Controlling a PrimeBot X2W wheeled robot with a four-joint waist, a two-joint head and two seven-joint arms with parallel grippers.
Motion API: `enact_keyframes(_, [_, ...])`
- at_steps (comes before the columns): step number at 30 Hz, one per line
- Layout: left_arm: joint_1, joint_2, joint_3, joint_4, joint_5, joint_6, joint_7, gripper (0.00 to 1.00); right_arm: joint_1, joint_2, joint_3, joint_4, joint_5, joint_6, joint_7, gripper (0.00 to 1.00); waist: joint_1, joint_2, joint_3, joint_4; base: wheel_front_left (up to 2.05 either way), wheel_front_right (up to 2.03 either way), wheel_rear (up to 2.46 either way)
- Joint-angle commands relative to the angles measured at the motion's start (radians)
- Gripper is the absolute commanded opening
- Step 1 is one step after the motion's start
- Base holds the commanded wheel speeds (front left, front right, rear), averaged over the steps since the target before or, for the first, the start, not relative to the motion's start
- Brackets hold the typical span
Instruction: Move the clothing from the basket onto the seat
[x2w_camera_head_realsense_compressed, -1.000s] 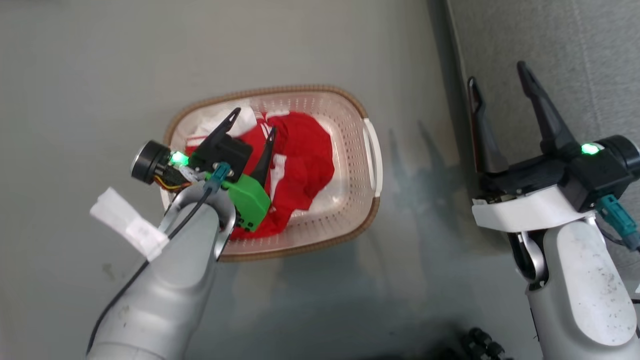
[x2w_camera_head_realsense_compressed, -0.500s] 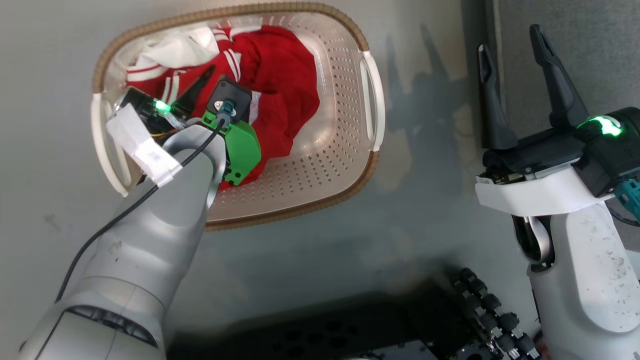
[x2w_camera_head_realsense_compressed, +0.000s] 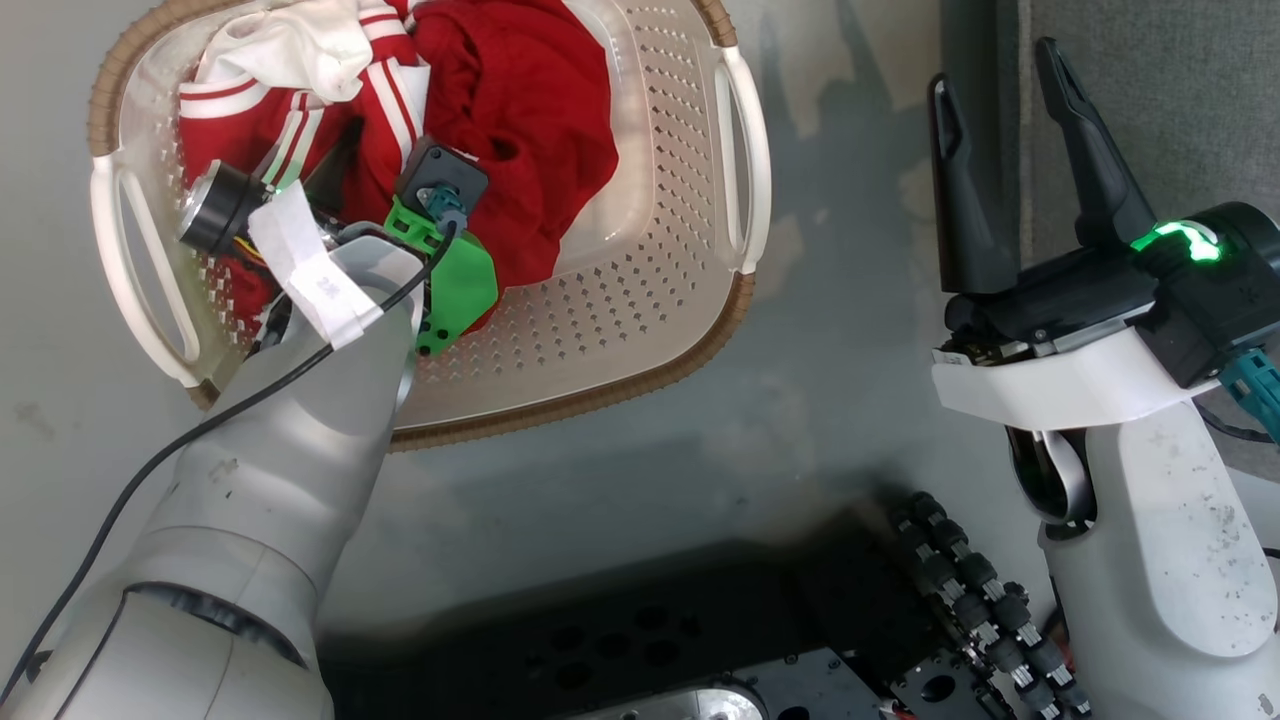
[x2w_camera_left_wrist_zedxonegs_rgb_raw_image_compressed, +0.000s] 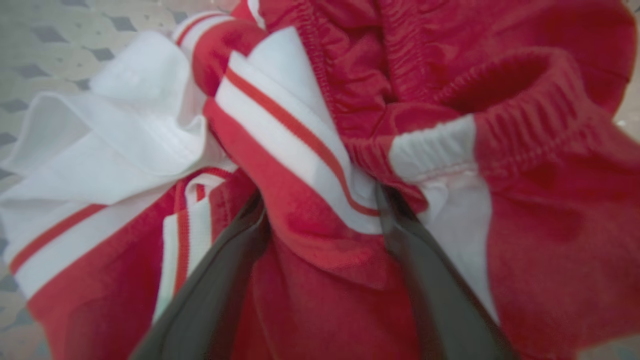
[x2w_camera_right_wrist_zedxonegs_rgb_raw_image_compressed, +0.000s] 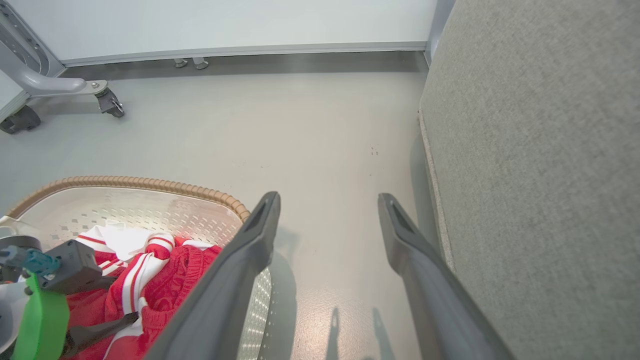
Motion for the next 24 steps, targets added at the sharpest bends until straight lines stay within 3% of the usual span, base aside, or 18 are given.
enact_keyframes(1, [-0.016, 0.006, 0.001, 0.006, -0.003, 0.007, 0.001, 0.17, -0.015, -0.002, 0.002, 0.0, 0.008, 0.0, 0.0, 1.0, -0.0001, -0.0001, 0.004, -0.001, 0.0, 0.0, 0.0])
enact_keyframes(2, [-0.017, 0.006, 0.002, 0.008, -0.007, 0.008, -0.004, 0.0, -0.016, -0.002, 0.005, 0.0, 0.01, 0.0, 0.0, 1.0, -0.0001, -0.0001, 0.005, -0.002, 0.0, 0.0, 0.0])
enact_keyframes(12, [0.027, 0.006, -0.024, -0.013, -0.05, -0.053, -0.069, 0.0, -0.01, -0.002, 0.021, 0.029, 0.028, 0.0, 0.0, 1.0, -0.0001, -0.0001, -0.047, -0.001, 0.0, 0.0, 0.0])
enact_keyframes(17, [0.094, 0.006, -0.033, -0.056, -0.103, -0.092, -0.121, 0.0, 0.013, -0.003, 0.035, 0.06, 0.037, 0.0, 0.0, 1.0, -0.0001, -0.0001, -0.139, 0.012, 0.0, 0.0, 0.0])
enact_keyframes(24, [0.195, 0.005, -0.037, -0.132, -0.176, -0.1, -0.159, 0.0, 0.064, -0.003, 0.054, 0.109, 0.031, 0.0, 0.0, 1.0, -0.0001, -0.0001, -0.305, 0.034, 0.0, 0.0, 0.0])
